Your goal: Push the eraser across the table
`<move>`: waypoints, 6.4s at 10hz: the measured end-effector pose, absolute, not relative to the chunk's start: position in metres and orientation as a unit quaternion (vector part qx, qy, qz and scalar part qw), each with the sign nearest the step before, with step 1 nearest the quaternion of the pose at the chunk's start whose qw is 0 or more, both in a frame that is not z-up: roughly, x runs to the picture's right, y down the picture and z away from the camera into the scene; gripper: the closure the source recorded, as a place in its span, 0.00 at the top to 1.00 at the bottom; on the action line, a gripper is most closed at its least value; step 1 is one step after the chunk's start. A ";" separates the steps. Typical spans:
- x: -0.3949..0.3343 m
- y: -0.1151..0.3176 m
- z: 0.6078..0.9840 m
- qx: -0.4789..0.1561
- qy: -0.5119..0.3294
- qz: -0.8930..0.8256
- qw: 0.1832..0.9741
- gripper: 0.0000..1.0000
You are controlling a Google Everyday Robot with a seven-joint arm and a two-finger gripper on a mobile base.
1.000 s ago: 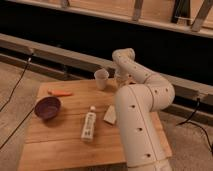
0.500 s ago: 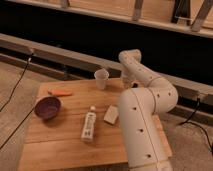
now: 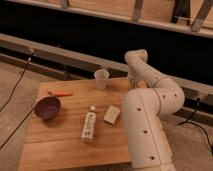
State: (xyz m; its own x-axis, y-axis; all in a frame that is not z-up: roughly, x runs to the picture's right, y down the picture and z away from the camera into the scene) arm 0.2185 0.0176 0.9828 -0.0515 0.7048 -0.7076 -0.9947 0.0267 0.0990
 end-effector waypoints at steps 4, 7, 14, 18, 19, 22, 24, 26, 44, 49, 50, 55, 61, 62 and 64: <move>0.222 0.009 0.982 -0.224 0.311 0.653 0.654 0.00; 0.190 -0.009 0.973 -0.234 0.298 0.637 0.671 0.00; 0.186 0.027 0.993 -0.271 0.314 0.624 0.663 0.00; 0.201 0.039 1.004 -0.273 0.327 0.618 0.661 0.00; 0.205 0.039 1.004 -0.270 0.332 0.617 0.661 0.00; 0.229 0.030 1.003 -0.245 0.344 0.616 0.665 0.00; 0.243 0.022 0.997 -0.230 0.354 0.614 0.667 0.00; 0.259 0.016 0.990 -0.216 0.363 0.612 0.668 0.00; 0.222 -0.005 0.970 -0.216 0.395 0.564 0.692 0.60; 0.222 -0.004 0.970 -0.216 0.395 0.564 0.692 0.60; 0.222 -0.004 0.970 -0.217 0.395 0.564 0.692 0.60; 0.233 0.020 0.990 -0.215 0.407 0.556 0.692 0.60; 0.264 0.006 0.978 -0.177 0.438 0.533 0.702 0.60; 0.267 0.004 0.976 -0.171 0.443 0.530 0.703 0.60; 0.266 0.003 0.976 -0.170 0.443 0.529 0.703 0.60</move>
State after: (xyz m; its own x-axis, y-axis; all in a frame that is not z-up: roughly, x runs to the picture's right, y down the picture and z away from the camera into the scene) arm 0.2664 0.0030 0.9757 0.0474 0.5939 -0.8031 -0.8950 0.3823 0.2299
